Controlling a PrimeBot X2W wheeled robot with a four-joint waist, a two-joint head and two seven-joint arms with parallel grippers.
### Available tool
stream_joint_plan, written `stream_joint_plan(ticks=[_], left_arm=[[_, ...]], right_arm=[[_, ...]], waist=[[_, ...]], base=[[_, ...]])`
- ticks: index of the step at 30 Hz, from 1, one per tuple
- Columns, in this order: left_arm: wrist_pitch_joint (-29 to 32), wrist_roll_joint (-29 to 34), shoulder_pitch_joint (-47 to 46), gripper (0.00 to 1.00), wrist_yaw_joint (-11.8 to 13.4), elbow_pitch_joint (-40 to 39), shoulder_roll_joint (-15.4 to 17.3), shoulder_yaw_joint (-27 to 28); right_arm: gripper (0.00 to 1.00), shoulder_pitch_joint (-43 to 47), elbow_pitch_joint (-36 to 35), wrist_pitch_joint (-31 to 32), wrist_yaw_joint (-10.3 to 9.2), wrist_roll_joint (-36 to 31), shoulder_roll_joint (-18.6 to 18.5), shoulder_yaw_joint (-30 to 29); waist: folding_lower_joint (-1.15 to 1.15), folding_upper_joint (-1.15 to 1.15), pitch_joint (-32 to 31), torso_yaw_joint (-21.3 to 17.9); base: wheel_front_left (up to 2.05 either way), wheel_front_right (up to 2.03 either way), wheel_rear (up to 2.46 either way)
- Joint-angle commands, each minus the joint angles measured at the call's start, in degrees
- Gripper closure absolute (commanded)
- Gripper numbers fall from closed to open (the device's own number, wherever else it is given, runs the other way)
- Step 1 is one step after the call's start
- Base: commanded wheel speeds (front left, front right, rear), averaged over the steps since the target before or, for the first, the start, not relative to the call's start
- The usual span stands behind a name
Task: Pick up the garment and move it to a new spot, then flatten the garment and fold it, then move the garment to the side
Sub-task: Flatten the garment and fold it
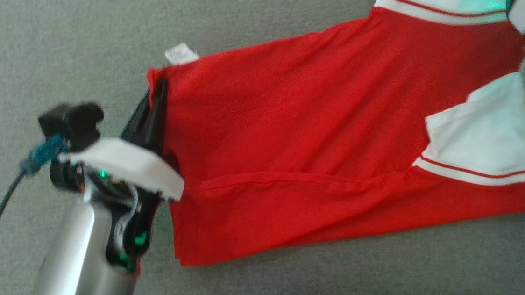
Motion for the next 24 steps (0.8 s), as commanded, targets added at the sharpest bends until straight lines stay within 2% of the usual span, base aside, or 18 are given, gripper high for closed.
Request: stream_joint_plan(ticks=[1, 6, 10, 16, 24], left_arm=[[-0.6, -0.8, 2.0, 1.0, 0.4, -3.7, 1.9, 3.1], [-1.3, -2.1, 8.7, 1.0, 1.1, -9.1, 3.2, 4.4], [-2.3, -4.0, 14.3, 1.0, 2.1, -13.3, 3.0, 5.6], [-3.4, -4.9, 20.6, 1.0, 3.2, -17.3, 2.8, 6.0], [-3.4, -5.2, 23.5, 1.0, 3.1, -18.0, 2.6, 4.7]], right_arm=[[1.0, 3.8, -3.9, -0.8, 0.43, 1.3, -1.7, -0.5], [1.0, 13.9, -12.1, -0.5, 0.43, 3.7, -3.3, -2.3], [1.0, 23.5, -18.1, -0.3, 0.43, 3.6, -3.7, -4.5], [1.0, 34.3, -23.6, -0.4, 0.43, 2.0, -1.8, -9.6], [1.0, 41.5, -27.7, 0.0, 0.43, -0.7, 1.2, -13.6]], waist=[[0.0, 0.0, -1.9, -1.5], [0.0, 0.0, -4.8, -3.3], [0.0, 0.0, -6.4, -4.4], [0.0, 0.0, -7.2, -4.9], [0.0, 0.0, -7.7, -4.7]], base=[[0.0, 0.0, 0.0], [0.0, 0.0, 0.0], [0.0, 0.0, 0.0], [0.0, 0.0, 0.0], [0.0, 0.0, 0.0]])
